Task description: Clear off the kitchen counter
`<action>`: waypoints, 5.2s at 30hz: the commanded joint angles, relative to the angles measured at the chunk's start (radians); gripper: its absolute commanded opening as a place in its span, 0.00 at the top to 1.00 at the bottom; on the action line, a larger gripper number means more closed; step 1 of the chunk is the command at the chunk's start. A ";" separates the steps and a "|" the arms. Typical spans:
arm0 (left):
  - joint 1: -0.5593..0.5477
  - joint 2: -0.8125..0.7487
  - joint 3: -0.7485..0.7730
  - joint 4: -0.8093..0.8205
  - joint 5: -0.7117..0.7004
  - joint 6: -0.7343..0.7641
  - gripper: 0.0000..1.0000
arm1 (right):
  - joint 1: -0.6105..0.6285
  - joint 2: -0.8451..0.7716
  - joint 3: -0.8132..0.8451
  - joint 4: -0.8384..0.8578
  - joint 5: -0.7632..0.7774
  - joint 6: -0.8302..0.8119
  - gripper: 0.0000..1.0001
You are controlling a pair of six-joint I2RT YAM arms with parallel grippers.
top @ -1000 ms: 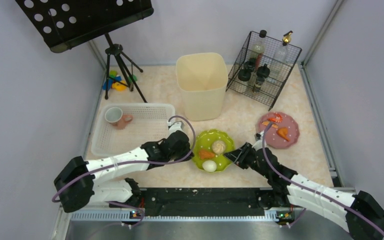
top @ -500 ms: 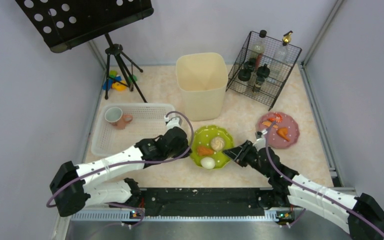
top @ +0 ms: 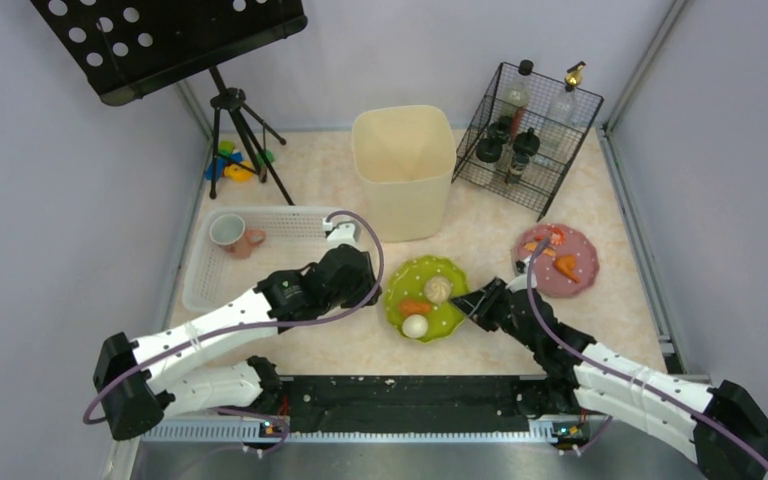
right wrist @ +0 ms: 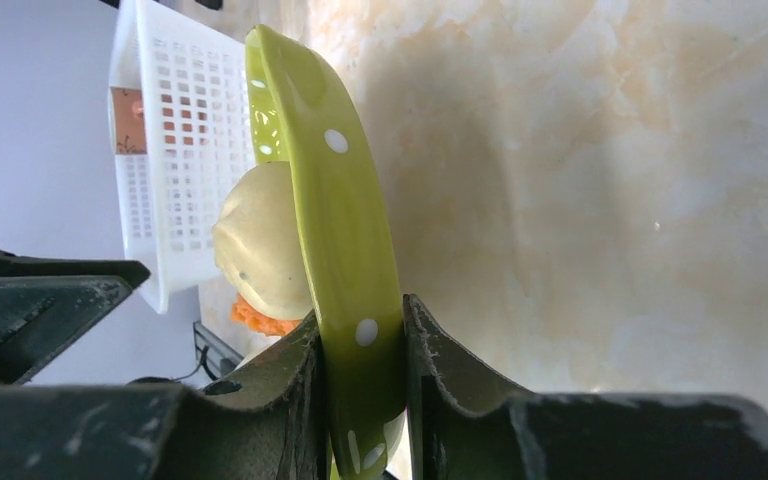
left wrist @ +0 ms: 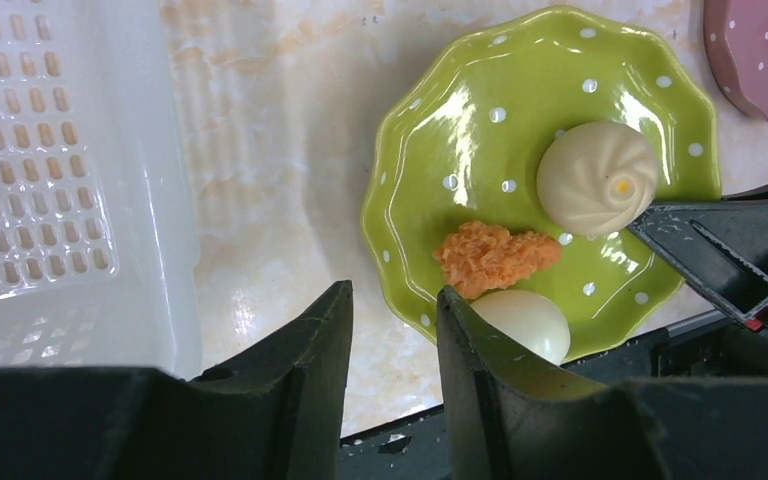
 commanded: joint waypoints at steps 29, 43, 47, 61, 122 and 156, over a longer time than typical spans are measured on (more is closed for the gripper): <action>0.002 -0.266 0.231 -0.264 -0.227 0.152 0.01 | -0.008 0.159 0.374 0.310 -0.108 0.112 1.00; 0.002 -0.428 0.309 -0.372 -0.303 0.185 0.01 | -0.009 0.280 0.657 0.195 -0.151 0.121 1.00; 0.002 -0.442 0.293 -0.381 -0.304 0.180 0.01 | -0.009 0.315 0.759 0.133 -0.133 0.117 1.00; 0.002 -0.447 0.153 -0.327 -0.240 0.122 0.01 | -0.178 0.575 1.159 0.001 -0.177 0.155 1.00; 0.002 -0.541 0.063 -0.356 -0.202 0.114 0.01 | -0.323 0.867 1.333 0.336 -0.174 -1.057 1.00; 0.002 -0.581 0.131 -0.403 -0.272 0.119 0.01 | -0.061 0.625 1.291 0.694 0.008 -1.268 1.00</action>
